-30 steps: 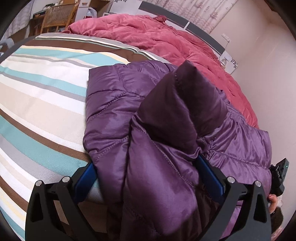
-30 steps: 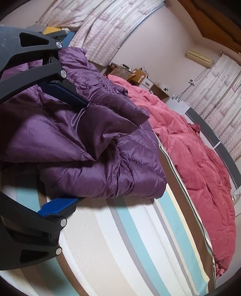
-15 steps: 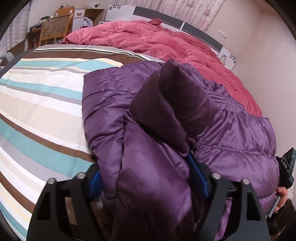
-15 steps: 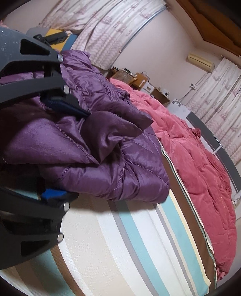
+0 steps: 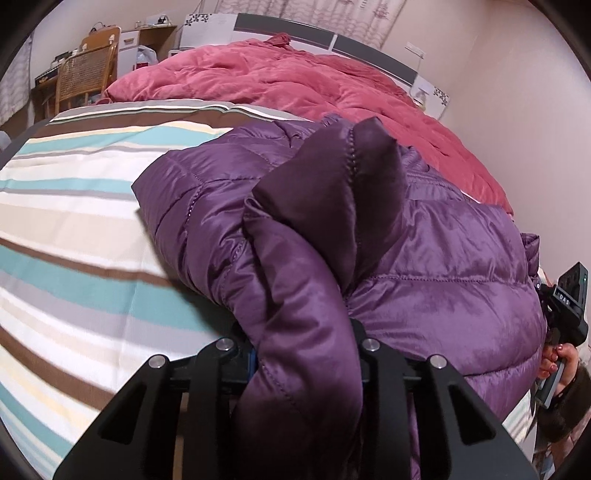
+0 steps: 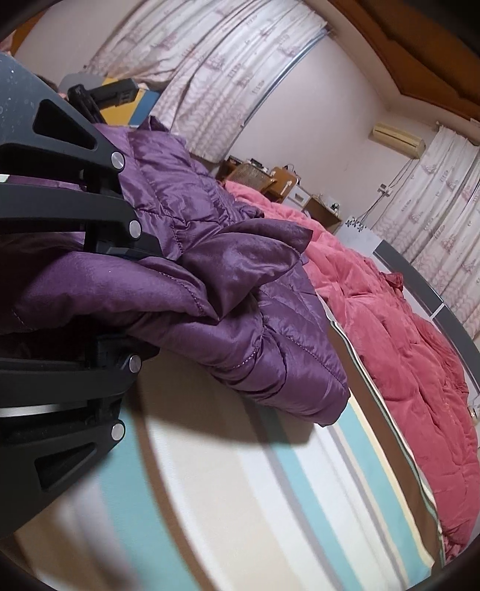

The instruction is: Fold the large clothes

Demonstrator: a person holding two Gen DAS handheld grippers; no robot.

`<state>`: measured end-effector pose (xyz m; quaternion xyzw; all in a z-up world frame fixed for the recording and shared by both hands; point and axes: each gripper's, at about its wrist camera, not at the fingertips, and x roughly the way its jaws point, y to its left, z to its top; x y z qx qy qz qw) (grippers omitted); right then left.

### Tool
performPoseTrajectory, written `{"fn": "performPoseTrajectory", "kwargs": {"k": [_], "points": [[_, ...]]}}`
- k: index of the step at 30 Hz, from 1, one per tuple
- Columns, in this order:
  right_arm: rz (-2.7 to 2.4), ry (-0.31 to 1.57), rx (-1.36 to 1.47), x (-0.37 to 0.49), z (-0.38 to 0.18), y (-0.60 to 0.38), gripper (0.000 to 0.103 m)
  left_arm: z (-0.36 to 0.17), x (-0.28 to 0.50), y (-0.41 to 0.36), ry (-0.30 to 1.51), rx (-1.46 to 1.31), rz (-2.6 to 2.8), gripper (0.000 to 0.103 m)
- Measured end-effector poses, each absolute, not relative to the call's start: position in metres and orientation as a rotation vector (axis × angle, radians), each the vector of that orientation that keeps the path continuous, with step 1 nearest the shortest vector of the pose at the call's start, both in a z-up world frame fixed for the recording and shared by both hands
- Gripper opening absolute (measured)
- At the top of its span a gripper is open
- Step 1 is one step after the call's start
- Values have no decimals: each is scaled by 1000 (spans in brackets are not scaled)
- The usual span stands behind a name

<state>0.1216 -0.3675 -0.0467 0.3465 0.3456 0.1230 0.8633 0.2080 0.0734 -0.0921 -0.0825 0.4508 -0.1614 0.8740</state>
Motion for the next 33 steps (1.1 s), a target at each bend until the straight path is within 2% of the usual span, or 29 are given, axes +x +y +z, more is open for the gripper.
{"fn": "performPoseTrajectory", "kwargs": {"k": [17,20,22,24,25,27,28,33], "points": [[257,730,761,13,-46,-368,26,-88,107,81,941,-132,-422,30],[215,731,686,8,-41,-363,26,-89,103,84,929,-128,-406,39],[181,733,661,9,-36,-363,40,-87,101,89,925,-140,-374,49],[161,714,630,5,-26,-364,45,-83,96,94,919,-148,-360,63],[145,709,608,3,-23,-364,51,-80,93,96,909,-148,-359,66],[95,678,523,-2,-10,-364,61,-70,84,102,868,-131,-337,81],[86,666,502,-4,-8,-366,64,-66,81,104,848,-124,-327,82],[81,633,379,12,12,-358,64,-45,81,112,773,-61,-284,91]]}}
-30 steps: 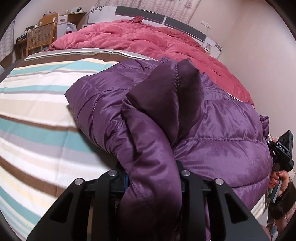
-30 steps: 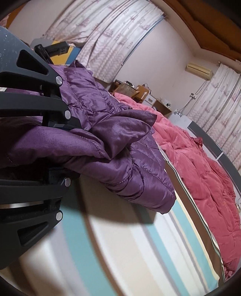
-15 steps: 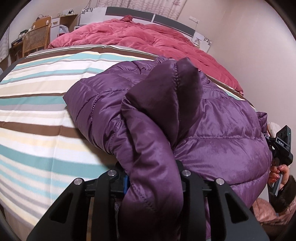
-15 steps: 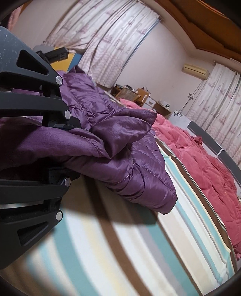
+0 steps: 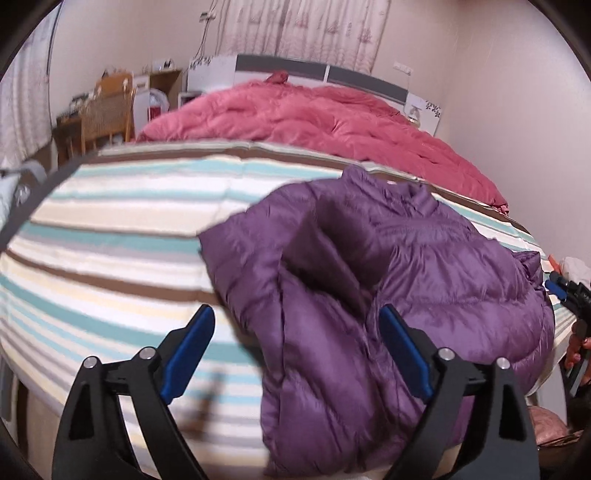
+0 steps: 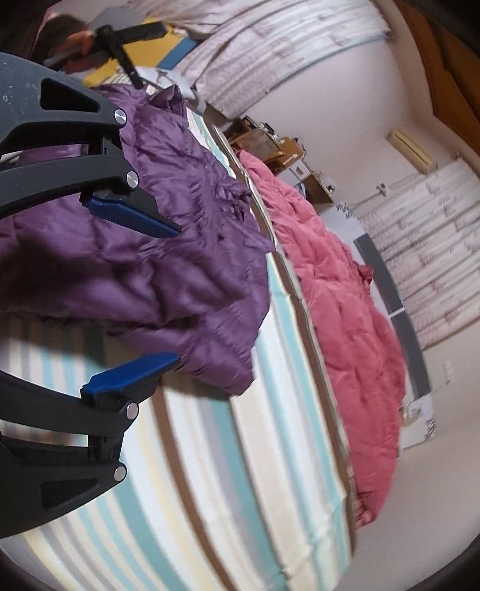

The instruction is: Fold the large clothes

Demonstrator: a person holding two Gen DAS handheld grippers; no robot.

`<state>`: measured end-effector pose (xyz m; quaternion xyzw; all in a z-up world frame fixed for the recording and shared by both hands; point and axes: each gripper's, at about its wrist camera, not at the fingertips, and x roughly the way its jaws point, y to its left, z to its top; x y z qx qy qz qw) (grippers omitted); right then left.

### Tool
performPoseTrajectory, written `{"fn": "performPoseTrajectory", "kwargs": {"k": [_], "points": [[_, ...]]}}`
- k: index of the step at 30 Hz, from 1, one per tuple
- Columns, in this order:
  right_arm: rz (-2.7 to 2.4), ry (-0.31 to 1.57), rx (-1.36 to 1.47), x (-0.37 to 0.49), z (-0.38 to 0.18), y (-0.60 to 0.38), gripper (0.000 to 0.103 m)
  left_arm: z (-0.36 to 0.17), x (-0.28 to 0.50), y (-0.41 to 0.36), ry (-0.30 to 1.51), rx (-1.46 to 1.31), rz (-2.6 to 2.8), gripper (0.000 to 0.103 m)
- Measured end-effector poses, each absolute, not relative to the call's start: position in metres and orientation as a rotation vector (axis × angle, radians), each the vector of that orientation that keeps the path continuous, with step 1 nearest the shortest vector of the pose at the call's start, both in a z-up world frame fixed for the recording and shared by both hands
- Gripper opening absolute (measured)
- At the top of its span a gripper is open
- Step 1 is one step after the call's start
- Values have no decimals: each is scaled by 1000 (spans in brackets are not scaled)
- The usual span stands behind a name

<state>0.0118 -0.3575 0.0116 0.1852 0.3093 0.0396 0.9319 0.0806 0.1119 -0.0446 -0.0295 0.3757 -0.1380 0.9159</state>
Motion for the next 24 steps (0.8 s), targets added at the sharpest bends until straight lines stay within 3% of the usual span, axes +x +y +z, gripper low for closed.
{"fn": "performPoseTrajectory", "kwargs": {"k": [6,7,10,11,12,15,24], "points": [[66,654,187,35,10,-327,62,-40,112,85,762,30,-333,89],[63,656,155,37,10,-322,50,-41,117,81,762,40,-342,87],[74,651,134,32,15,-316,25,-39,121,69,773,52,-374,48],[74,642,135,28,19,-317,22,-37,119,68,769,53,-369,31],[63,628,129,24,23,-317,17,-35,116,66,763,50,-364,23],[38,586,138,11,36,-322,11,-21,105,78,730,-4,-362,17],[33,441,248,-25,78,-331,8,34,62,104,580,-111,-368,14]]}}
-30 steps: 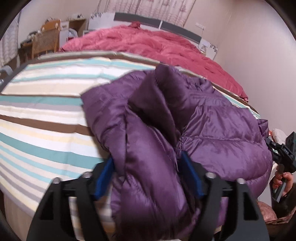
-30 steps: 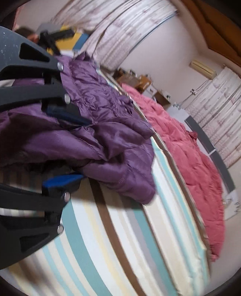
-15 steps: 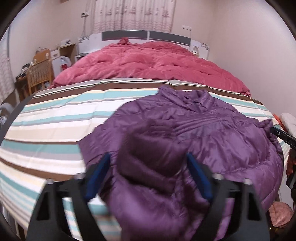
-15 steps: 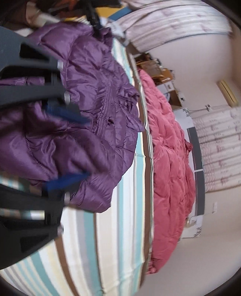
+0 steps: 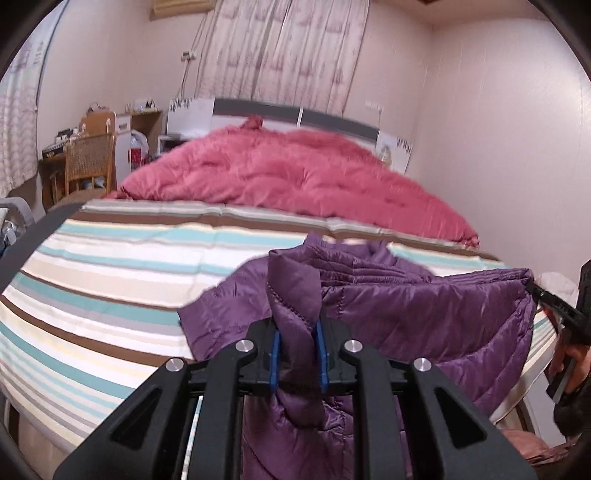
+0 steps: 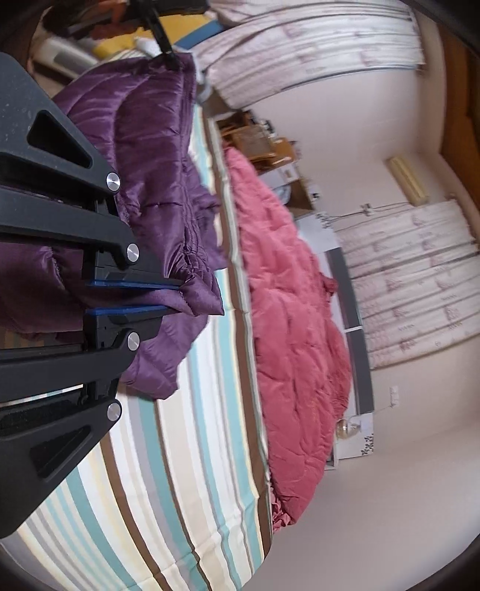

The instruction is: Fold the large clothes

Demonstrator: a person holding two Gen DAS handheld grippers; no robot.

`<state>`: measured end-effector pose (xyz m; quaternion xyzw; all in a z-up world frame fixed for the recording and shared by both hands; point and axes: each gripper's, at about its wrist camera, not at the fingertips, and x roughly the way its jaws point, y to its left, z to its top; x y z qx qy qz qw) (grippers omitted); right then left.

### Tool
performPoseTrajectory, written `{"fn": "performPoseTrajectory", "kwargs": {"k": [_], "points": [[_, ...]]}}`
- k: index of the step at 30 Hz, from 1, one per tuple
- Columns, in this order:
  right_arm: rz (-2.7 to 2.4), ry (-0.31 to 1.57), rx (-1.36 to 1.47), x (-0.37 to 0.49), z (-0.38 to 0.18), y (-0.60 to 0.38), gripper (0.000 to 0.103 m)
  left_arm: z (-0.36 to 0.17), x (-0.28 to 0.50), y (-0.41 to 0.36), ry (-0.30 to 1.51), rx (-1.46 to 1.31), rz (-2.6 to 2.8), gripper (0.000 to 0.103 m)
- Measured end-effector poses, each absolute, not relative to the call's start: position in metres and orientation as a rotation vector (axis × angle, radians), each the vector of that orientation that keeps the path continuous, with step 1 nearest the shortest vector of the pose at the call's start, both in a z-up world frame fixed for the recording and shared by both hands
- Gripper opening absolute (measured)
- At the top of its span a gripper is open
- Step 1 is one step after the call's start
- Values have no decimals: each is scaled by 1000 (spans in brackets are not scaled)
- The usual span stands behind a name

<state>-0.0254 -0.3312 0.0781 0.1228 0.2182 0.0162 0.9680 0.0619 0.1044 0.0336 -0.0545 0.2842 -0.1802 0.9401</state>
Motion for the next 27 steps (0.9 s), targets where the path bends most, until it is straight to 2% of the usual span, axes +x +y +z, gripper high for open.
{"fn": "performPoseTrajectory", "kwargs": {"k": [6,15,27], "points": [[41,384,280,-17,104,-330,8,61,63,116,545,-188,-371,14],[-46,457,283,45,111,-330,7,52,135,101,626,-250,-308,14],[-154,665,325,138,47,-342,8,6,215,74,756,-277,-168,14]]}}
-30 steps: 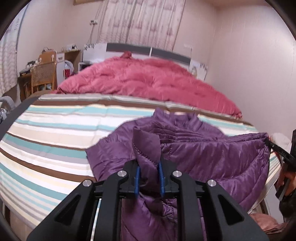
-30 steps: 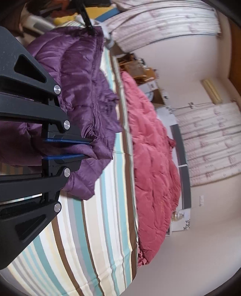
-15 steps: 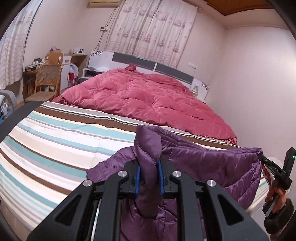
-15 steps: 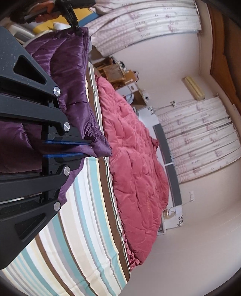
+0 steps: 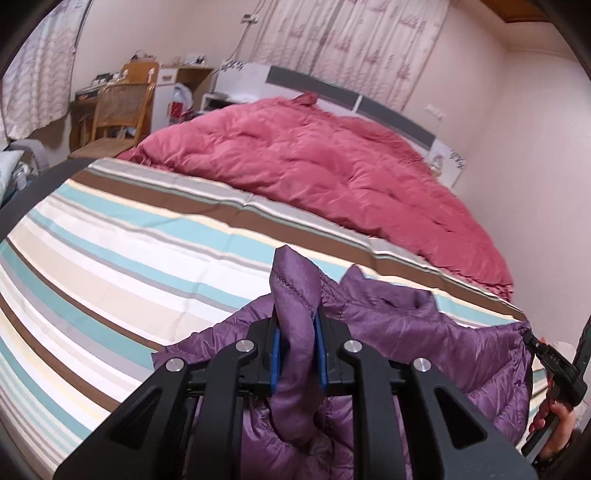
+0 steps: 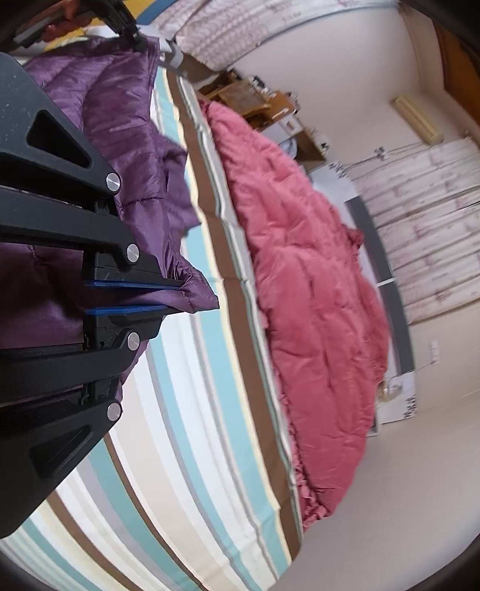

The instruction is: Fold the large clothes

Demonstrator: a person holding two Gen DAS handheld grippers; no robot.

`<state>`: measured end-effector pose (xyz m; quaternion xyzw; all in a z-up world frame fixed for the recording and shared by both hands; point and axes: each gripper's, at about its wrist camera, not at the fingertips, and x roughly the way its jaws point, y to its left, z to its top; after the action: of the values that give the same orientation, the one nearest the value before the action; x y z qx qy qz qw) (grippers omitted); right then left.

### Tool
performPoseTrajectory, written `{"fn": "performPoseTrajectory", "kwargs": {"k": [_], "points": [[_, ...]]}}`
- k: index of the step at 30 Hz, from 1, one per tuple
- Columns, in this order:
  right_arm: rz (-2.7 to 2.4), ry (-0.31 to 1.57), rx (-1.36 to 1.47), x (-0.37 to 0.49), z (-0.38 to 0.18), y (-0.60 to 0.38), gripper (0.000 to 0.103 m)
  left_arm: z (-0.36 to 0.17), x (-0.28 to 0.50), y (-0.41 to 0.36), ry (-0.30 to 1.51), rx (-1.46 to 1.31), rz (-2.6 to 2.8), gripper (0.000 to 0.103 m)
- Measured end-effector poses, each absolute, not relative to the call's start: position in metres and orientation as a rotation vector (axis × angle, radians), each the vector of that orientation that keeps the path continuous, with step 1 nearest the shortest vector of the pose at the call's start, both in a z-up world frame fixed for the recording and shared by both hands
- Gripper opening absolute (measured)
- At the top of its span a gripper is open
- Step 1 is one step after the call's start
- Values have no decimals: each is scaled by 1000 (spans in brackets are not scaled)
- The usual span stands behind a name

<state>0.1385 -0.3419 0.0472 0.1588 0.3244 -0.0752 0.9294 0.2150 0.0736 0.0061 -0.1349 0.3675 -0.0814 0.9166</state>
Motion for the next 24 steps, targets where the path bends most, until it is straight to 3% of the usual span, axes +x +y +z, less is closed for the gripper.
{"fn": "performPoseTrajectory", "kwargs": {"k": [24], "points": [[-238,828,284,203,-45,-345,8,-99,283,45,899,-172,29,17]]}}
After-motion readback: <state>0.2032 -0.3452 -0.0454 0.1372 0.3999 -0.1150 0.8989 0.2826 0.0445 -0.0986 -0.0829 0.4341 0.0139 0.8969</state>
